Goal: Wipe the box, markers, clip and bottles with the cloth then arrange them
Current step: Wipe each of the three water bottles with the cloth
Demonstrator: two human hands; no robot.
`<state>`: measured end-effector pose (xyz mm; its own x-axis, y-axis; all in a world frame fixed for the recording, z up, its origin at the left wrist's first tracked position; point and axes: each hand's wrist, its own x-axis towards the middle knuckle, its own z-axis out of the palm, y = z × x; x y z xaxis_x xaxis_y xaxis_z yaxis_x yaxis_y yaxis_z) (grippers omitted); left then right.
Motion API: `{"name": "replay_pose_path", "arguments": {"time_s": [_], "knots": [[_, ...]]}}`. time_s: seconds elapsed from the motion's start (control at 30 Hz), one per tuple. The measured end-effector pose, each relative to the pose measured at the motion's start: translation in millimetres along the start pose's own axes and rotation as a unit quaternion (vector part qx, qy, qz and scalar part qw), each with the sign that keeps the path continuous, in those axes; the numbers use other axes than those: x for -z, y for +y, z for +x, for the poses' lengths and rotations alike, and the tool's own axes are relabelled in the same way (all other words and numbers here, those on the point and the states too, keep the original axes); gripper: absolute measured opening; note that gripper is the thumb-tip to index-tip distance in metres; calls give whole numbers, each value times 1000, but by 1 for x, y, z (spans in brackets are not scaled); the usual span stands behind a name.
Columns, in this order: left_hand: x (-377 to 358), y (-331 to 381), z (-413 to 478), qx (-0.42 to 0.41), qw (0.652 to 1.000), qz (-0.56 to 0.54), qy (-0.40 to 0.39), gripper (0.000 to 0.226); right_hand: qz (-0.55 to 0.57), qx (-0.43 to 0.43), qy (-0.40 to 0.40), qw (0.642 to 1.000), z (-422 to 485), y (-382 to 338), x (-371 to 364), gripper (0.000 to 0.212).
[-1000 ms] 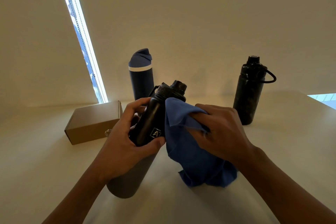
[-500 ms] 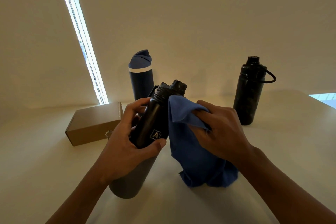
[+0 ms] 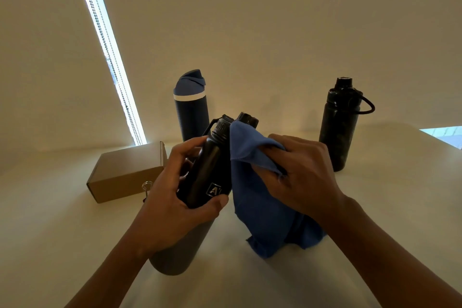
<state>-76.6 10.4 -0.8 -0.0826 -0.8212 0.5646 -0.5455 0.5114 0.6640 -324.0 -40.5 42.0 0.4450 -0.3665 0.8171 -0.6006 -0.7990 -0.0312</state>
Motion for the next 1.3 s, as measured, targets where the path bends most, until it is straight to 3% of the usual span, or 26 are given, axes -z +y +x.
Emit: {"name": "replay_pose_path", "arguments": {"time_s": [0.07, 0.2, 0.33, 0.43, 0.53, 0.63, 0.7, 0.73, 0.77, 0.8, 0.83, 0.87, 0.9, 0.93, 0.97, 1.0, 1.03, 1.07, 1.17, 1.3], "knots": [[1, 0, 0, 0, 1000, -3, 3, 89, -26, 13, 12, 999, 2, 5, 1, 31], [3, -1, 1, 4, 1000, -15, -2, 89, -34, -5, -33, 999, -8, 24, -1, 28], [4, -2, 1, 3, 1000, -12, -14, 93, -54, -9, -15, 998, -2, 27, 2, 25], [0, 0, 0, -3, 1000, -4, -20, 93, 25, 16, 45, 999, 4, 30, -18, 43], [0, -1, 0, -1, 1000, -3, -11, 91, 77, 1, 33, 996, 1, 37, -25, 32], [2, -3, 1, 5, 1000, -15, -6, 91, -2, -34, 2, 999, -5, 34, -4, 22], [2, -4, 2, 8, 1000, -20, -10, 93, -25, -8, 4, 1000, -5, 27, 6, 22], [2, -3, 1, 8, 1000, -21, -14, 94, -23, -3, -7, 1000, -6, 22, 5, 28], [2, -4, 1, 7, 1000, -23, -18, 94, -10, -29, -61, 998, -4, 22, -1, 50], [2, -4, 1, 6, 1000, -23, -20, 94, 35, -59, -132, 989, -4, 20, -4, 96], [2, -4, 1, 5, 1000, -22, -20, 93, 55, -88, -140, 985, -9, 21, -10, 146], [2, -4, 1, 4, 1000, -21, -18, 93, 114, -121, -175, 971, -8, 21, -15, 168], [2, -3, 2, 6, 1000, -21, -15, 93, 158, -94, -239, 953, -4, 21, -16, 155], [2, -2, 2, 7, 1000, -24, -11, 92, 160, -104, -232, 954, -10, 24, -22, 113], [2, -2, 3, 9, 1000, -27, -8, 92, 156, -124, -196, 960, -15, 29, -29, 73], [2, -2, 3, 10, 1000, -28, -6, 92, 128, -84, -138, 979, -19, 40, -34, 60], [2, -2, 2, 9, 1000, -27, -5, 92, 115, -53, -62, 990, -27, 45, -46, 66], [1, -1, 2, 9, 1000, -23, -4, 94, 133, -6, -56, 989, -33, 37, -49, 70], [-2, -1, 2, 2, 1000, -10, -4, 94, 150, 88, 3, 985, -15, 26, -41, 34], [-4, -1, 2, -2, 1000, 2, 8, 89, 118, -8, 19, 993, -3, -3, -12, 33]]}}
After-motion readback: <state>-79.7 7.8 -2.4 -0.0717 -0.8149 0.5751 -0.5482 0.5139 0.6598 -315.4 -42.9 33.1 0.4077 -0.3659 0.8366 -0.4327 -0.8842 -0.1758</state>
